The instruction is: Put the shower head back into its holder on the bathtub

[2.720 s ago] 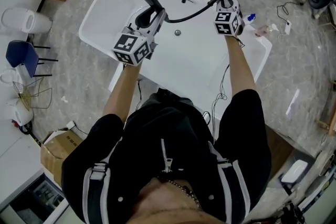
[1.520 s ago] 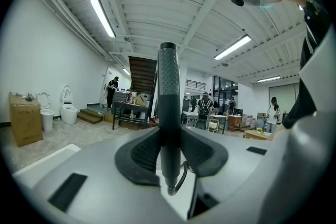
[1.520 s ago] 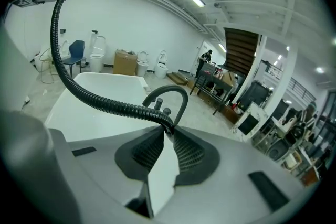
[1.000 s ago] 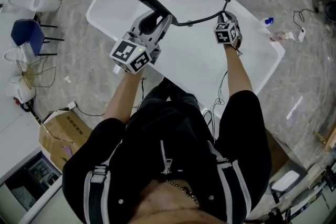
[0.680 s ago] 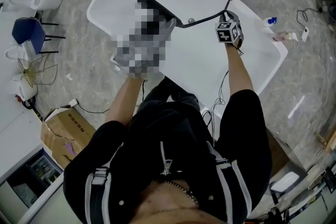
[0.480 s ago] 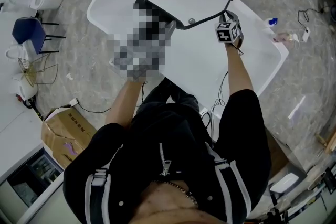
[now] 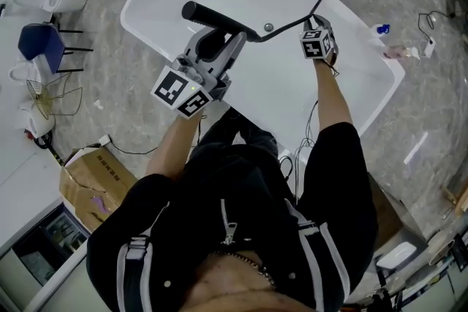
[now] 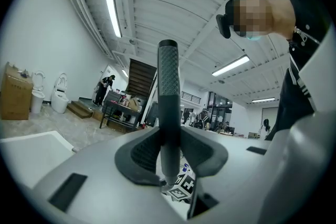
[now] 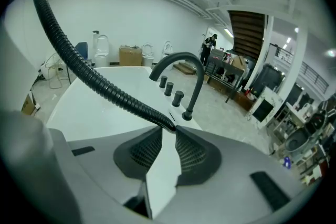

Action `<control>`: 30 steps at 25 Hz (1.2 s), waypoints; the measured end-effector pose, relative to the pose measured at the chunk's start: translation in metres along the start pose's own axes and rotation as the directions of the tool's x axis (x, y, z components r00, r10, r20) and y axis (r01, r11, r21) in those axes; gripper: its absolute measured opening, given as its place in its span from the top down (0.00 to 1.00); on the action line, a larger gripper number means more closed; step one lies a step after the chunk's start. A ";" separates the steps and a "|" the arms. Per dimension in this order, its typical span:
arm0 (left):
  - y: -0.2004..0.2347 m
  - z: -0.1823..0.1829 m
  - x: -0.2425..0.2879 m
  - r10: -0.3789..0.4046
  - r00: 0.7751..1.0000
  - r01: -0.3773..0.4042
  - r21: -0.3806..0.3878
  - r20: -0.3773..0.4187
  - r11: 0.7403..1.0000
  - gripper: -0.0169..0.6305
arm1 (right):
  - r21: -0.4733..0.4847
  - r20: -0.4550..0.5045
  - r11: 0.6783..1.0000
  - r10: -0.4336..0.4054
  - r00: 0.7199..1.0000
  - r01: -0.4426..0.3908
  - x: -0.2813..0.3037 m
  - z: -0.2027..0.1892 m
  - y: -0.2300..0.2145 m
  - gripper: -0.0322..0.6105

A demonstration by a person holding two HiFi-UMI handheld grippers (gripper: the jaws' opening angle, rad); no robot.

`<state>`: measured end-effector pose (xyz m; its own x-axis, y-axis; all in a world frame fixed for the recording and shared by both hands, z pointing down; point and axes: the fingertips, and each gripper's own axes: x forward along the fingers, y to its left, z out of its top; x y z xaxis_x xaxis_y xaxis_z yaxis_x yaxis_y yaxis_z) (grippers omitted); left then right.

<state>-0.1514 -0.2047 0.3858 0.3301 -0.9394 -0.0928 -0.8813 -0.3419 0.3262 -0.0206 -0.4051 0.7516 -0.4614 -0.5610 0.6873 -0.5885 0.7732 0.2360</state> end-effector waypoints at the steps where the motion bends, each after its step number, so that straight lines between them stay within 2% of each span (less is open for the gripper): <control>1: -0.001 0.002 0.001 -0.003 1.000 0.003 0.000 0.005 1.000 0.77 | 0.005 -0.004 1.000 0.007 1.000 -0.007 0.001 -0.001 0.002 0.81; 4: -0.002 0.006 0.002 -0.008 1.000 0.008 0.002 0.009 1.000 0.77 | 0.019 -0.019 0.999 0.025 0.999 -0.025 0.000 -0.008 0.010 0.78; 9: -0.003 0.008 0.003 -0.022 1.000 0.022 0.014 0.001 1.000 0.77 | 0.055 -0.021 0.998 0.004 1.000 -0.003 -0.014 -0.018 0.013 0.80; 15: -0.004 0.010 0.003 -0.046 0.999 0.046 0.023 -0.006 0.999 0.77 | 0.165 0.031 0.985 -0.055 0.998 0.049 -0.045 -0.017 0.007 0.94; 19: -0.004 0.010 0.005 -0.048 0.998 0.049 0.035 -0.036 0.998 0.77 | 0.226 0.054 0.970 -0.100 0.994 0.085 -0.074 -0.016 0.005 0.94; 23: -0.005 0.011 0.006 -0.073 0.997 0.074 0.023 -0.041 0.997 0.77 | 0.306 0.093 0.946 -0.143 0.985 0.109 -0.109 -0.012 0.005 0.94; 26: -0.009 0.013 0.008 -0.082 0.995 0.084 0.044 -0.050 0.996 0.77 | 0.392 0.110 0.911 -0.188 0.976 0.131 -0.139 -0.014 0.000 0.94; 30: -0.014 0.013 0.013 -0.102 0.992 0.107 0.072 -0.071 0.992 0.77 | 0.457 0.111 0.875 -0.235 0.966 0.160 -0.173 -0.027 0.001 0.94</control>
<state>-0.1398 -0.2122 0.3677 0.4413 -0.8955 -0.0582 -0.8631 -0.4413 0.2456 0.0770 -0.2994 0.6513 -0.3816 -0.7561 0.5318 -0.8920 0.4519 0.0025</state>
